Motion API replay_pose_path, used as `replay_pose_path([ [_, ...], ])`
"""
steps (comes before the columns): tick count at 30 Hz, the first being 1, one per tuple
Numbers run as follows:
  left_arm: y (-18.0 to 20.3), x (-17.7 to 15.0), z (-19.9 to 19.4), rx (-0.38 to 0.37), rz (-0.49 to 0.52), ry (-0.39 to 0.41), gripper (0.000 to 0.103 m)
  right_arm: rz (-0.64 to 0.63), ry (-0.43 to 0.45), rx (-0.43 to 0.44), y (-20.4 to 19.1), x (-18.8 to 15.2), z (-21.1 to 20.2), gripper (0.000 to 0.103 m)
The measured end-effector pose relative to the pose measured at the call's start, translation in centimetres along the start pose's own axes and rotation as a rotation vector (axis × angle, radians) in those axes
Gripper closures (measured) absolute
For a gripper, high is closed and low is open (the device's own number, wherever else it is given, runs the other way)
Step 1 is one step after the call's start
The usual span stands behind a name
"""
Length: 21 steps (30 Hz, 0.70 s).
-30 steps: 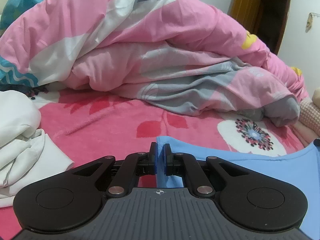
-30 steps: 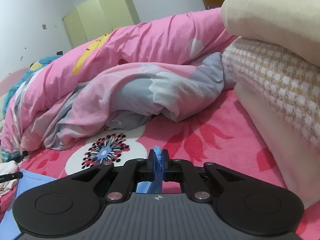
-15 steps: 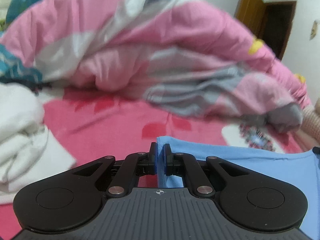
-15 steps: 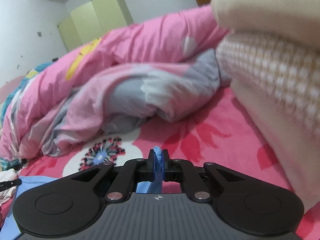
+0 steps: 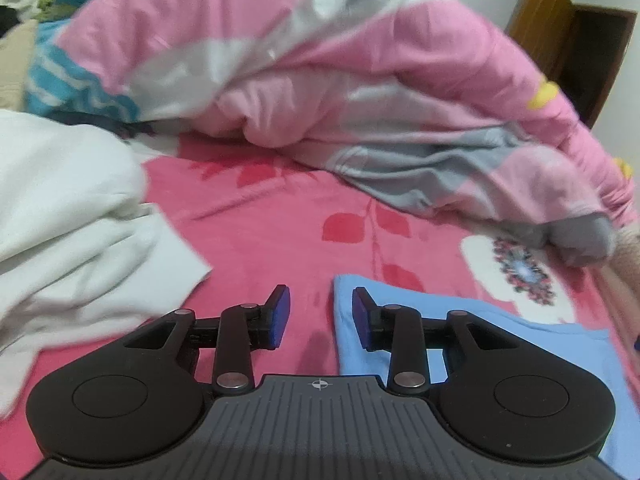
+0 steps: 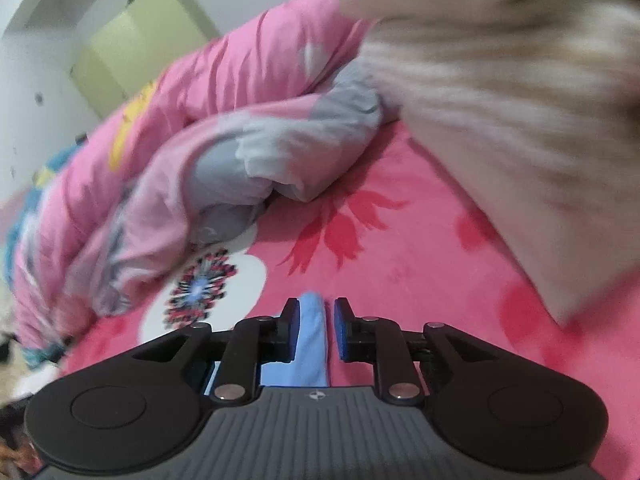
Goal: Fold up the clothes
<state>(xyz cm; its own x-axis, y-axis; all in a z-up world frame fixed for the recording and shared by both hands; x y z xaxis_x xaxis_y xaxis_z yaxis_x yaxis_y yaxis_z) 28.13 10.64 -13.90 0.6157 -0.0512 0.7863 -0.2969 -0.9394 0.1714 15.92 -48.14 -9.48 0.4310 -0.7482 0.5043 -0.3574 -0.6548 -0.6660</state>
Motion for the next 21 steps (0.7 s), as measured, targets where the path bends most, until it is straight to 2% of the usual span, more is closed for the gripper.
replay_pose_path([
  [2, -0.2, -1.2, -2.6, -0.006, -0.017, -0.002, 0.064, 0.052, -0.017, 0.016, 1.1, -1.2, -3.2, 0.076],
  [5, -0.5, -3.2, -6.4, -0.014, -0.044, -0.006, 0.063, 0.103, -0.036, 0.024, 2.9, -3.6, -7.5, 0.075],
  [9, -0.7, -6.1, -10.6, -0.021, -0.096, -0.023, 0.062, 0.159, -0.072, 0.029, 4.8, -7.4, -11.3, 0.073],
  [15, -0.5, -9.9, -13.6, -0.044, -0.191, -0.035, 0.062, 0.270, -0.108, 0.042, 6.4, -11.9, -13.3, 0.073],
  [19, 0.6, -11.8, -13.7, -0.081, -0.227, -0.069, 0.062, 0.356, -0.122, 0.088, 6.4, -13.6, -13.8, 0.073],
  [21, 1.1, -12.4, -13.5, -0.090, -0.232, -0.071, 0.062, 0.358, -0.120, 0.103, 6.1, -14.0, -13.8, 0.073],
])
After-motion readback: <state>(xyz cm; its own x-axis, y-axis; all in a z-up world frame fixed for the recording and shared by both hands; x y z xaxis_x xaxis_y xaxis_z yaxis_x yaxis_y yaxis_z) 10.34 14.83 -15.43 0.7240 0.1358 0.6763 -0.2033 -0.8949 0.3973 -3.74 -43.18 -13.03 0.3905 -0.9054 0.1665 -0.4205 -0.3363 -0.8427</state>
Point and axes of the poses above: each gripper's, at about its wrist camera, not at the fingertips, and z roughly the way its jaws point, y to its right, x to its top, the point moved 9 cm from there along z, roughly the way its jaws point, and after that the axes turned 13 degrees about z, right-handed, at the moved point
